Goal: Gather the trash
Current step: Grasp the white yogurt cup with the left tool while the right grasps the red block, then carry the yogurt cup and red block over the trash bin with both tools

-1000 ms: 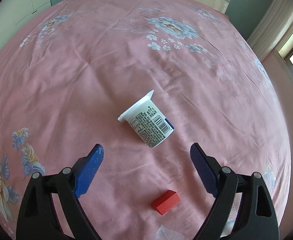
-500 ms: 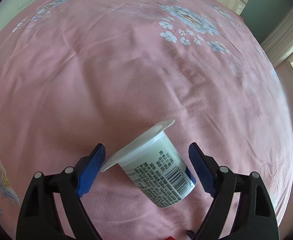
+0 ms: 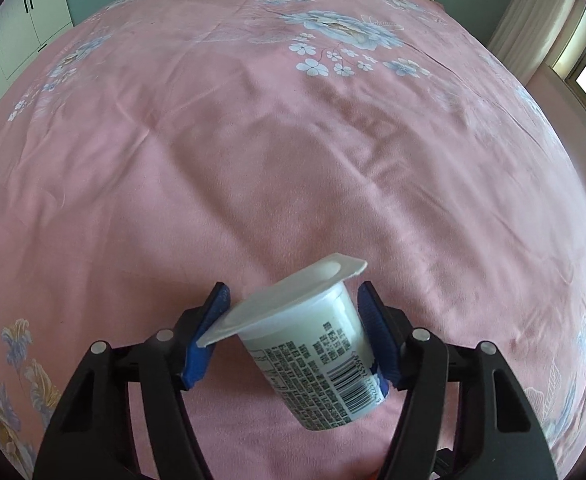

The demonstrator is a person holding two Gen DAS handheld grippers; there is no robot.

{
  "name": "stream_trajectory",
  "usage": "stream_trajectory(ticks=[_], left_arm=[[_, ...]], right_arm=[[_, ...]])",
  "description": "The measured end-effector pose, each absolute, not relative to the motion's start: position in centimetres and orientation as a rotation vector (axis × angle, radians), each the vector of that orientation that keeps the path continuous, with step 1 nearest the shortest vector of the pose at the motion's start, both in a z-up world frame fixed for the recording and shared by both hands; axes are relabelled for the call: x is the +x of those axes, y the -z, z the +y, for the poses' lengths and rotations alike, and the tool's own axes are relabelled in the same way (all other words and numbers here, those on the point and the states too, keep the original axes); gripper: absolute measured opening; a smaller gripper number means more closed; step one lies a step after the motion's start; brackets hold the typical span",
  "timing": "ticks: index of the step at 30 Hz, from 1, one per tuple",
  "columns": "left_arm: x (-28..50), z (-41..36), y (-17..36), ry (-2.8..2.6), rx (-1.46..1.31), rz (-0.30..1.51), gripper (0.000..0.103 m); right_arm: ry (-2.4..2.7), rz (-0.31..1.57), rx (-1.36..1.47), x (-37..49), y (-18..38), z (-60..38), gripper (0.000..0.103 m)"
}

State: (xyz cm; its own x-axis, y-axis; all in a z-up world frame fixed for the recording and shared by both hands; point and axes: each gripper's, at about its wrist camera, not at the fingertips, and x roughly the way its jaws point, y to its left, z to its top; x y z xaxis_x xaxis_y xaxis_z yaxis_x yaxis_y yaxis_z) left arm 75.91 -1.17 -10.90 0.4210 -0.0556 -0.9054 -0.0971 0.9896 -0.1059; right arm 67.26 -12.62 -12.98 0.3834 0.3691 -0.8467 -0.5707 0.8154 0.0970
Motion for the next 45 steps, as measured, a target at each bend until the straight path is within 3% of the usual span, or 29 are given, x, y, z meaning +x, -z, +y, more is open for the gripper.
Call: stream_trajectory(ticks=[13,23,31,45], left_arm=[[66.3,1.9,2.0,0.020,-0.023,1.036,0.067],[54.6,3.0,-7.5,0.061,0.127,0.901,0.067],[44.4,2.8,-13.7,0.110,0.222,0.797,0.067],[29.4,0.8,-19.8,0.181,0.333,0.685,0.067]], right_arm=[[-0.537,0.947,-0.251,60.2,4.7,-12.7,0.040],[-0.488,0.819,-0.268,54.5,-7.2,-12.9,0.040],[-0.459,0.752,-0.281,46.5,-14.4,-13.0,0.040],[-0.444,0.620,-0.322,31.3,-23.4,-14.5,0.040]])
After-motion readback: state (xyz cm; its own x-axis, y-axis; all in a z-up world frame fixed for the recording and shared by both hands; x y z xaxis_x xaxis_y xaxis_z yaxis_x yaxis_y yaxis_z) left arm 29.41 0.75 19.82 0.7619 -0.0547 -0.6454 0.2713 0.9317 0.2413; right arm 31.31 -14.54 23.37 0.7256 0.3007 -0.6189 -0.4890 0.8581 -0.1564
